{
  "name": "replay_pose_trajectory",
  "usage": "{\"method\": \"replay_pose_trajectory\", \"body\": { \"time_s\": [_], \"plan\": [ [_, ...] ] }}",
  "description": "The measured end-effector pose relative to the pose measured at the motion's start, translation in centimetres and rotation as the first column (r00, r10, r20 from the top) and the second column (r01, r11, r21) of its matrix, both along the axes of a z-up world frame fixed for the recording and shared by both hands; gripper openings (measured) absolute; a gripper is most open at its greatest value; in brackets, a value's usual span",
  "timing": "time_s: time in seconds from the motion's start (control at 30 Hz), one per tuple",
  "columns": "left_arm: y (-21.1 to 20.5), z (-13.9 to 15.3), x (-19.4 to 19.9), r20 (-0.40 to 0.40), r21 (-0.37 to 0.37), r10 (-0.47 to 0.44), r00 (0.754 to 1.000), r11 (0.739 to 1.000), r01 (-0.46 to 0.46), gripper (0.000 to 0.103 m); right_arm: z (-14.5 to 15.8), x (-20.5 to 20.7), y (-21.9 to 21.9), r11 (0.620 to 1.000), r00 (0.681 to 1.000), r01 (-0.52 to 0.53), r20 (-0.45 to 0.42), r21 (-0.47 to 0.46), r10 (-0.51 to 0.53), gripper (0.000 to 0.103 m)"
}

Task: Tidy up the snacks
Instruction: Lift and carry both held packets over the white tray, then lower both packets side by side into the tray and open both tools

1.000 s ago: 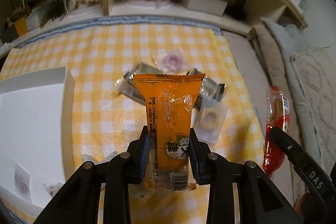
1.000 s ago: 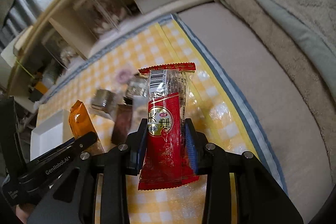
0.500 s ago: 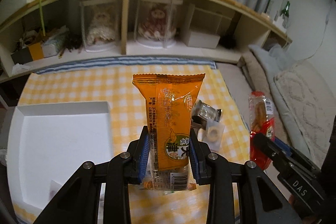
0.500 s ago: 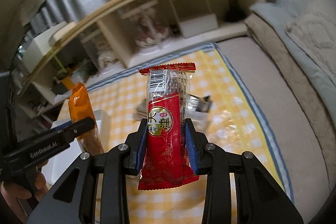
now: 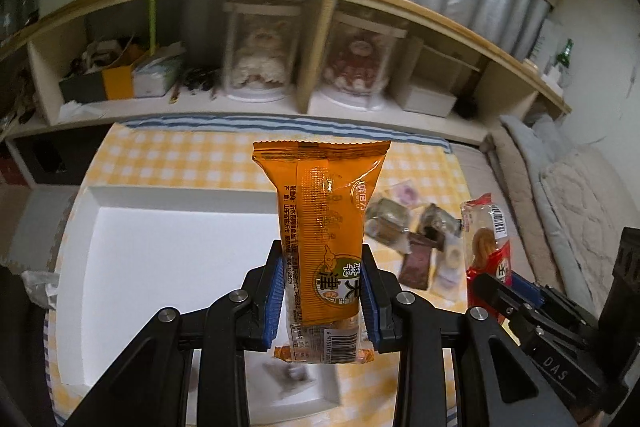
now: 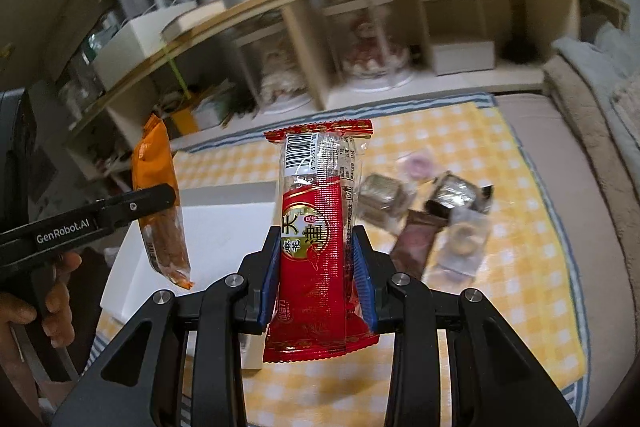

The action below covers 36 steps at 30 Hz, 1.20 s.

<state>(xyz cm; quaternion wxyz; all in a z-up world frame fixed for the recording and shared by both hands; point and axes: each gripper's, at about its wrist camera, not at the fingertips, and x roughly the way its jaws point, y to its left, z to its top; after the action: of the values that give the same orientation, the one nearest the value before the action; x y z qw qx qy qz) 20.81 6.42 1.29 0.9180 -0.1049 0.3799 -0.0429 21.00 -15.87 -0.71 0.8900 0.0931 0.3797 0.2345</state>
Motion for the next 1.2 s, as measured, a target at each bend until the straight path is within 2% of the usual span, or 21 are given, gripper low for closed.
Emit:
{"method": "replay_pose_trajectory", "body": {
  "time_s": [0.2,0.37,0.6,0.73,0.83,0.97,1.1,1.2],
  "plan": [
    [3.0,-0.3,0.0,-0.016,-0.012,0.028,0.999,1.000,-0.028,0.033,-0.5,0.7,3.2,0.999,0.999,-0.040,-0.033,0.018,0.040,0.034],
    [4.8,-1.1,2.0,-0.070,-0.026,0.035,0.997,0.999,-0.037,0.033,-0.8,1.9,6.7,0.995,0.994,-0.084,-0.073,0.046,0.087,0.034],
    [7.9,-5.0,5.2,-0.209,-0.082,0.034,0.977,0.995,-0.052,0.033,-3.7,4.2,11.7,0.993,0.977,-0.105,-0.181,0.061,0.115,0.034],
    [9.6,-6.9,6.9,-0.247,-0.119,0.046,0.968,0.990,-0.078,0.033,-5.9,5.7,13.9,0.992,0.960,-0.097,-0.255,0.086,0.116,0.034],
    [10.5,-7.8,8.2,-0.262,-0.161,0.057,0.963,0.982,-0.102,0.033,-7.1,6.5,15.2,0.994,0.959,-0.093,-0.263,0.050,0.103,0.034],
    [10.8,-9.0,10.4,-0.270,-0.142,0.042,0.962,0.986,-0.082,0.033,-8.1,7.8,15.8,0.997,0.961,-0.083,-0.265,0.008,0.082,0.034],
    [10.1,-10.0,12.2,-0.251,-0.154,0.009,0.968,0.987,-0.049,0.033,-9.1,9.3,15.5,0.998,0.954,-0.061,-0.294,0.031,0.067,0.034],
    [9.7,-11.3,13.5,-0.269,-0.111,-0.004,0.963,0.994,-0.027,0.033,-9.7,10.2,15.5,0.997,0.947,-0.054,-0.313,0.052,0.068,0.035]
  ]
}}
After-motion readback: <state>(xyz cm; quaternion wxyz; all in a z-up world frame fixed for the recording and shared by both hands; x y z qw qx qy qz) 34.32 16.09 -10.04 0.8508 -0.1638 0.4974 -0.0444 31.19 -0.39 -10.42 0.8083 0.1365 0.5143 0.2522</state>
